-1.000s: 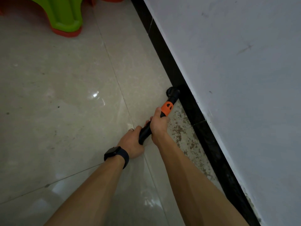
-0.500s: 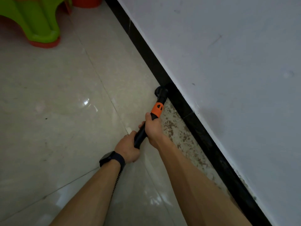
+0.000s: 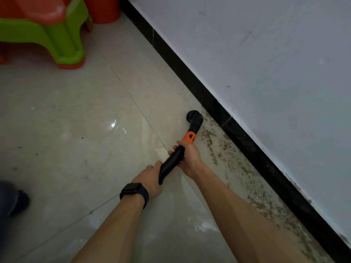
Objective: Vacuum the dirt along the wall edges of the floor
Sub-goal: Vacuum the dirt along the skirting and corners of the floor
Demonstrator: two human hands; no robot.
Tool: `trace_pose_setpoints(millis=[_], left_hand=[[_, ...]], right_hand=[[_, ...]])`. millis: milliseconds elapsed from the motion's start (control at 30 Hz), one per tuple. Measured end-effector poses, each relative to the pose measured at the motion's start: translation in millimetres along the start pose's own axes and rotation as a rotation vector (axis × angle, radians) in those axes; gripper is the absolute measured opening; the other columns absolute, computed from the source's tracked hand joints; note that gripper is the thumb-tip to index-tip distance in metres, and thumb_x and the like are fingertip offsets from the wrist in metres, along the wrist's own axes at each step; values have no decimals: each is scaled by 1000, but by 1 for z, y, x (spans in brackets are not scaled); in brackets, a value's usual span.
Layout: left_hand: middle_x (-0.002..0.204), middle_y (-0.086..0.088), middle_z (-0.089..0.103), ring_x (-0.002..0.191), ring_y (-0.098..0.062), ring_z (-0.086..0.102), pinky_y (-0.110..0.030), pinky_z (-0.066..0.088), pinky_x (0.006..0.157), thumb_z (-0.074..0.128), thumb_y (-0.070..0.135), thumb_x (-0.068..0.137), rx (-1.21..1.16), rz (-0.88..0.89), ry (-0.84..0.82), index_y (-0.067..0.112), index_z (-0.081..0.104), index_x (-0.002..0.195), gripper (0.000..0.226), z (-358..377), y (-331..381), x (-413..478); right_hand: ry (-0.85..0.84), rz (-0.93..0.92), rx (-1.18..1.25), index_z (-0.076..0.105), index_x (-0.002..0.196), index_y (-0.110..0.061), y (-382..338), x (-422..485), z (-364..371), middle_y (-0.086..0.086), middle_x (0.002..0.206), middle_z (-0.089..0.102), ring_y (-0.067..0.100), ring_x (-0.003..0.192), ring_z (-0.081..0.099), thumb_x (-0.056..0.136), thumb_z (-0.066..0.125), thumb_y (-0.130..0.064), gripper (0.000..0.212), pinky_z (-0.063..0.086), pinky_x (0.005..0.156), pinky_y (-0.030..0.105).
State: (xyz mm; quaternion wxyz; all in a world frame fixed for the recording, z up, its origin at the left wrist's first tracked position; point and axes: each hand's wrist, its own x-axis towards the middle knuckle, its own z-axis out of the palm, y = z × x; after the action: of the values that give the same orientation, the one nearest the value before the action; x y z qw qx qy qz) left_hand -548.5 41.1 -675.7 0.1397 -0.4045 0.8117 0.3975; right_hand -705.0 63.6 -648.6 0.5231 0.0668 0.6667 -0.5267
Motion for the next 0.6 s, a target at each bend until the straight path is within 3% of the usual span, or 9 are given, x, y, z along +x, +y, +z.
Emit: trace_pose_setpoints(millis=[267, 367, 600], left_hand=[[98, -5, 53, 85, -22, 58, -38, 55, 75, 61, 19, 84, 67, -36, -66, 23, 38, 117, 41, 2, -36, -43], [98, -3, 54, 87, -22, 58, -37, 55, 75, 64, 22, 83, 117, -85, -135, 24, 35, 122, 49, 0, -47, -59], [101, -6, 60, 88, -26, 61, -40, 56, 77, 72, 19, 76, 168, -210, -263, 24, 33, 132, 68, -7, -72, -84]], right_hand=[[-35, 9, -57, 54, 96, -16, 20, -26, 9, 4, 81, 61, 21, 74, 68, 104, 58, -28, 15, 55, 77, 43], [-43, 9, -72, 52, 100, -15, 41, -36, 17, 5, 84, 59, 23, 73, 70, 105, 56, -30, 16, 56, 70, 43], [-1, 3, -66, 45, 134, -9, 78, -56, 43, 4, 87, 60, 22, 65, 72, 105, 53, -33, 39, 59, 64, 38]])
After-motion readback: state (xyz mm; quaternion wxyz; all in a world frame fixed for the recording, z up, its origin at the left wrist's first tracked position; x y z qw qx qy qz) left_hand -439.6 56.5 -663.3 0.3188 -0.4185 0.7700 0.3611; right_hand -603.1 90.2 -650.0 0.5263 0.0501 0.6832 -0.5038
